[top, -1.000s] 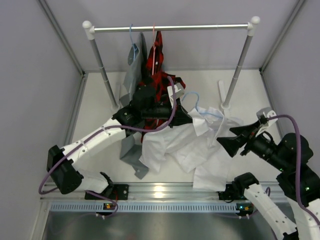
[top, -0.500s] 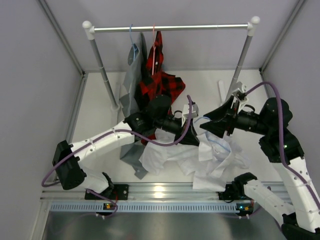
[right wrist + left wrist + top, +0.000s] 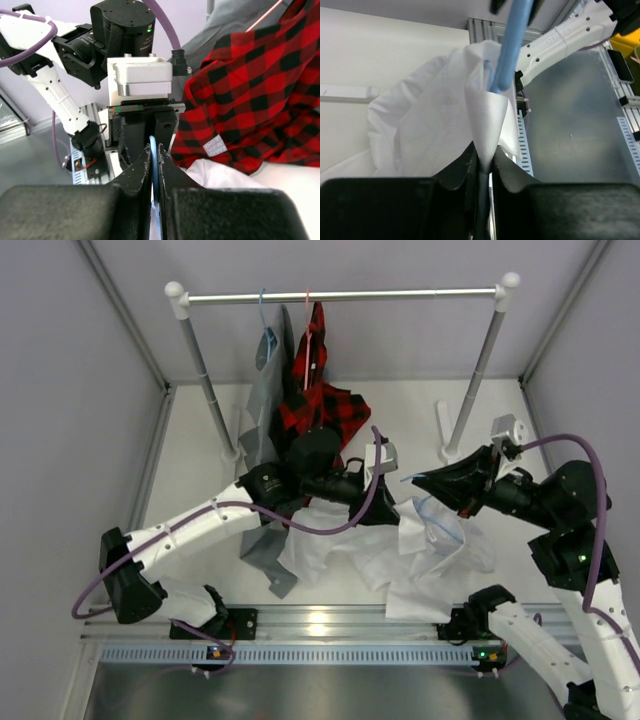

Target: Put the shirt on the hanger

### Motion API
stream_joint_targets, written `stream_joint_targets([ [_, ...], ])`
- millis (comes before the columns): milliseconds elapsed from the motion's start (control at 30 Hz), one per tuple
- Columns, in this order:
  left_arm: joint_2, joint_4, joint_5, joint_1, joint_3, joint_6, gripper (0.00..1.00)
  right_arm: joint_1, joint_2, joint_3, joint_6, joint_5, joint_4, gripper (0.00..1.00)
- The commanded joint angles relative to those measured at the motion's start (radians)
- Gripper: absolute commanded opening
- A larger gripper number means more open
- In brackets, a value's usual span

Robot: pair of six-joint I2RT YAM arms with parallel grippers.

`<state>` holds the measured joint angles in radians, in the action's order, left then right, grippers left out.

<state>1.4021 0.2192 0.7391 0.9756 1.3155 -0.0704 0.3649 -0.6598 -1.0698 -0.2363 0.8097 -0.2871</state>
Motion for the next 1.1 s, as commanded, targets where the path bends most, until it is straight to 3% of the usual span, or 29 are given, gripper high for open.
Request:
stream_joint_targets([
  [0,-0.095,-0.044,-0.128,-0.026,0.068,0.004,0.22,0.012,0.029,-0.054,0.029,-0.058,-0.042,0.00],
  [33,-0.106,-0.038,-0.174,-0.026,0.068,0.004,0.37,0.012,0.035,-0.070,0.035,-0.073,-0.058,0.00],
  [67,-0.117,-0.023,-0.210,-0.026,0.064,0.001,0.59,0.014,0.038,-0.077,0.052,-0.105,-0.073,0.00],
  [200,-0.213,-0.004,-0.421,-0.026,0.004,-0.011,0.76,0.014,0.058,-0.102,0.063,-0.165,-0.109,0.00],
  [467,-0.507,0.014,-0.953,-0.026,-0.284,-0.150,0.79,0.012,0.077,-0.196,0.110,-0.228,-0.240,0.00],
  [733,-0.471,0.014,-1.078,-0.026,-0.397,-0.221,0.77,0.012,0.085,-0.289,0.115,-0.182,-0.328,0.00],
  [800,-0.441,0.006,-1.109,-0.026,-0.413,-0.236,0.71,0.012,0.091,-0.295,0.115,-0.159,-0.337,0.00],
  [833,-0.433,-0.001,-1.103,-0.026,-0.418,-0.238,0.54,0.012,0.091,-0.300,0.117,-0.161,-0.342,0.00],
  [867,-0.427,-0.004,-1.106,-0.026,-0.420,-0.250,0.01,0.012,0.091,-0.305,0.121,-0.174,-0.348,0.00],
  [1067,-0.468,0.023,-1.372,-0.028,-0.479,-0.443,0.00,0.012,0.101,-0.325,0.175,-0.369,-0.457,0.00],
])
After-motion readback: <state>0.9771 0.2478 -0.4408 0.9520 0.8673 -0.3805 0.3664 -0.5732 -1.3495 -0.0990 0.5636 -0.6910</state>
